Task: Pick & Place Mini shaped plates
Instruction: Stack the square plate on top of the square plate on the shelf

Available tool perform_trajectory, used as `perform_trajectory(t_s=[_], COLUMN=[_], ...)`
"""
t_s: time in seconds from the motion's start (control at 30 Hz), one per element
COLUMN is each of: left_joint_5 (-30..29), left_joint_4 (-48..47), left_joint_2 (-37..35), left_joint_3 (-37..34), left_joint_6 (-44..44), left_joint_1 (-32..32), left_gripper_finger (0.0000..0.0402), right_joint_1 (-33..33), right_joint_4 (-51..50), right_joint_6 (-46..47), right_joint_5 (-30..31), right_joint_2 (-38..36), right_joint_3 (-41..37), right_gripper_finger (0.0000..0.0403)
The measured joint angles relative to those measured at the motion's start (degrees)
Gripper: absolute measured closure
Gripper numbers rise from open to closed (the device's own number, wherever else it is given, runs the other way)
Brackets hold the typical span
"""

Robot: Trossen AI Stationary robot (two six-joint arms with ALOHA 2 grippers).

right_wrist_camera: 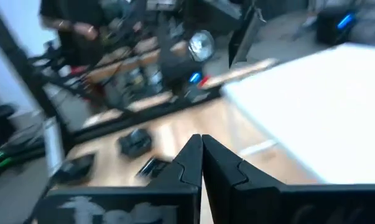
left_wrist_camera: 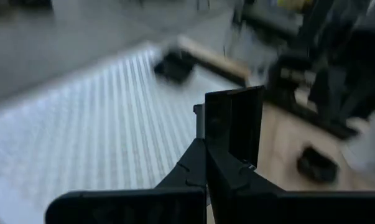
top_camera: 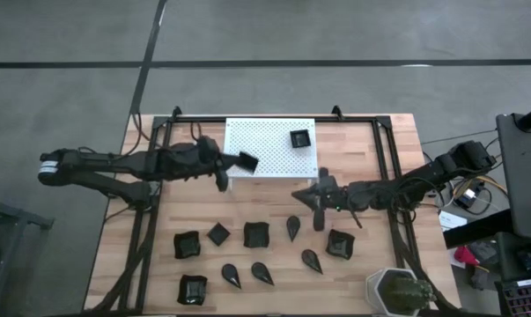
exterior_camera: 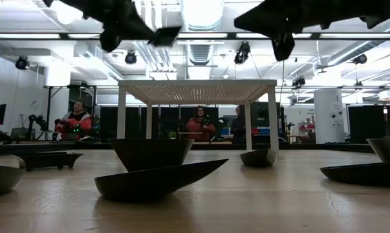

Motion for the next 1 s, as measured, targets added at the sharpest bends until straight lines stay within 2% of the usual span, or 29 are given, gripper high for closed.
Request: perform_trajectory(t_s=[0.17,0.3,0.5,0.6,0.73,0.9,1.0], left_joint_5=[-6.1,-11.2,-11.5,-11.6,-11.6,-11.6,-11.6], left_joint_4=[8.3,13.5,24.1,29.7,36.5,38.9,40.4], left_joint_2=[0.8,2.7,7.9,10.5,13.9,17.0,18.1], left_joint_3=[-0.3,-0.3,-0.4,-0.4,-0.4,-0.4,-0.4], left_joint_6=[7.2,11.6,17.4,20.5,22.7,23.0,23.0], left_joint_1=[0.0,0.0,0.0,0.0,0.0,0.0,0.0], left_gripper_finger=[0.0402,0.0402,0.0402,0.0401,0.0401,0.0401,0.0402], right_joint_1=[0.0,-0.2,-1.5,-2.5,-4.2,-5.6,-5.9], right_joint_4=[7.3,8.1,8.1,8.0,7.7,8.0,8.6], right_joint_6=[-6.6,-10.5,-17.6,-18.9,-19.8,-20.0,-21.7], right_joint_5=[6.1,10.1,13.4,16.0,16.7,16.8,19.9], right_joint_2=[0.0,0.0,0.0,0.1,1.4,4.1,5.8], right_joint_3=[0.3,1.6,3.7,4.2,4.3,5.8,8.1], right_gripper_finger=[0.0394,0.0381,0.0346,0.0333,0.0324,0.0313,0.0302])
